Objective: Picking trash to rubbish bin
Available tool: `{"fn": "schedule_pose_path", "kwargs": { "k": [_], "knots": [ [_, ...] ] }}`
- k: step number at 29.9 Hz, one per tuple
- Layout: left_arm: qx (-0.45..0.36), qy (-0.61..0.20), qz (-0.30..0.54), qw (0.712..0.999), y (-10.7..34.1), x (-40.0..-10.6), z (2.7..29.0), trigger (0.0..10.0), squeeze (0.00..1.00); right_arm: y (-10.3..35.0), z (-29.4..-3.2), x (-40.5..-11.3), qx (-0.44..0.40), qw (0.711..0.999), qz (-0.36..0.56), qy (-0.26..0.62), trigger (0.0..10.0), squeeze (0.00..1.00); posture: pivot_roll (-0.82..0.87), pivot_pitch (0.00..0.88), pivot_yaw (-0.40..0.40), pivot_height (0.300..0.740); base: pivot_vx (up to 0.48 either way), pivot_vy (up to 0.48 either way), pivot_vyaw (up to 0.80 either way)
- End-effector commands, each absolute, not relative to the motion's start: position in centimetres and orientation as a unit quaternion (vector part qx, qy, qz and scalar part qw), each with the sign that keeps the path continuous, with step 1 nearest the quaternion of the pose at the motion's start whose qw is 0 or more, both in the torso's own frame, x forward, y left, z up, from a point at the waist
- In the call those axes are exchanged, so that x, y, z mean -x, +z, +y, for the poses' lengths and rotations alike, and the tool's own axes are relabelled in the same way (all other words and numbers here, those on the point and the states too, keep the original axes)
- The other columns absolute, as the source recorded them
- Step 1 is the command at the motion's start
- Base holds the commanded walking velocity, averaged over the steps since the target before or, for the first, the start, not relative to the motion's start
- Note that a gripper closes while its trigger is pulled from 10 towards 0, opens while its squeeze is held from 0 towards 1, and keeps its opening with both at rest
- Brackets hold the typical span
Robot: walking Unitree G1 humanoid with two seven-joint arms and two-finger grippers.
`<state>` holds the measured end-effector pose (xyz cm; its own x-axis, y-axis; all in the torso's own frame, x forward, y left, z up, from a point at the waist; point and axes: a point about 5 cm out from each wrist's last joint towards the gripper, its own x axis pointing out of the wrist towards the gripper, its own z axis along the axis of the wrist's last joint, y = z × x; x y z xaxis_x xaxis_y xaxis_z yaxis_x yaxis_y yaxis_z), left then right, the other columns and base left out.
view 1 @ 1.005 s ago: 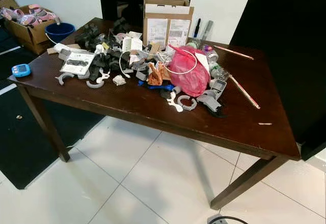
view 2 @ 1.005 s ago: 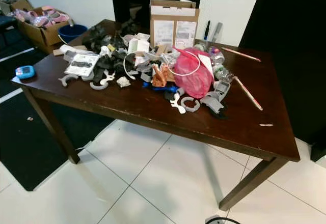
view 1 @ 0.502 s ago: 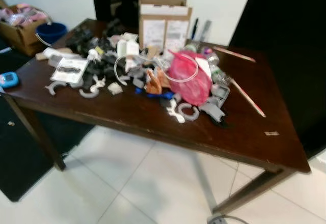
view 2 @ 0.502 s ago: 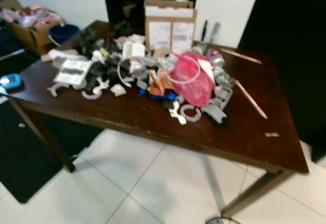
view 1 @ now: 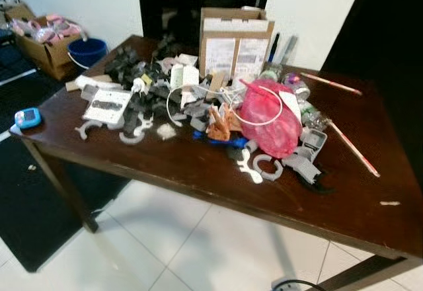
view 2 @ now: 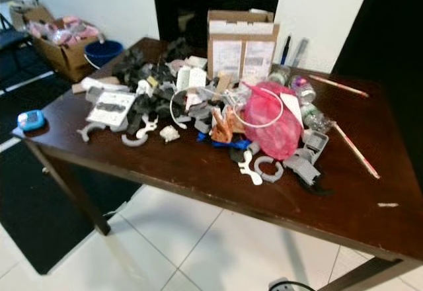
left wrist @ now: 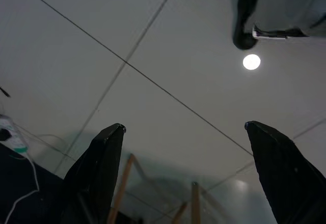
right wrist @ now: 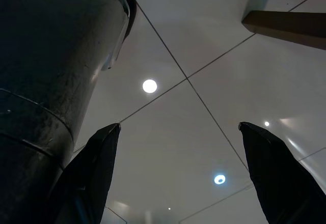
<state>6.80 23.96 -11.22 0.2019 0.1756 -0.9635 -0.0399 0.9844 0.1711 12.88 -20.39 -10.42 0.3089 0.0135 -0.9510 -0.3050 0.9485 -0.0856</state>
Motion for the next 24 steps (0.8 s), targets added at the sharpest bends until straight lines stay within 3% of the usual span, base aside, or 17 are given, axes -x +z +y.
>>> {"fn": "schedule_pose_path", "kwargs": {
  "k": [1, 10, 12, 17, 24],
  "knots": [
    [-0.059, 0.071, 0.631, 0.770, -11.2, -6.4, 24.3, 10.0, 0.00, -10.7, -20.0, -12.2, 0.115, 0.794, 0.588, 0.103, 10.0, 0.00, 0.14, 0.080, -0.066, 0.740, 0.000, 0.000, 0.00],
    [-0.051, 0.068, 0.627, 0.774, -11.2, -6.8, 23.8, 10.0, 0.00, -10.7, -20.2, -12.3, 0.103, 0.798, 0.588, 0.076, 10.0, 0.00, 0.14, 0.078, -0.064, 0.740, 0.000, 0.000, 0.00],
    [-0.050, 0.068, 0.626, 0.775, -11.2, -7.0, 23.8, 10.0, 0.00, -10.6, -20.9, -12.2, 0.093, 0.800, 0.591, 0.040, 10.0, 0.00, 0.14, 0.076, -0.064, 0.740, 0.000, 0.000, 0.00],
    [-0.045, 0.071, 0.625, 0.776, -11.3, -6.9, 23.7, 10.0, 0.00, -9.8, -25.6, -11.2, -0.023, 0.790, 0.584, -0.185, 10.0, 0.00, 0.15, 0.076, -0.063, 0.740, 0.000, 0.000, 0.00],
    [-0.047, 0.084, 0.625, 0.775, -11.2, -6.6, 24.2, 10.0, 0.00, -8.9, -29.3, -9.9, -0.068, 0.767, 0.561, -0.305, 10.0, 0.00, 0.14, 0.081, -0.063, 0.740, 0.000, 0.000, 0.00]
  ]
}}
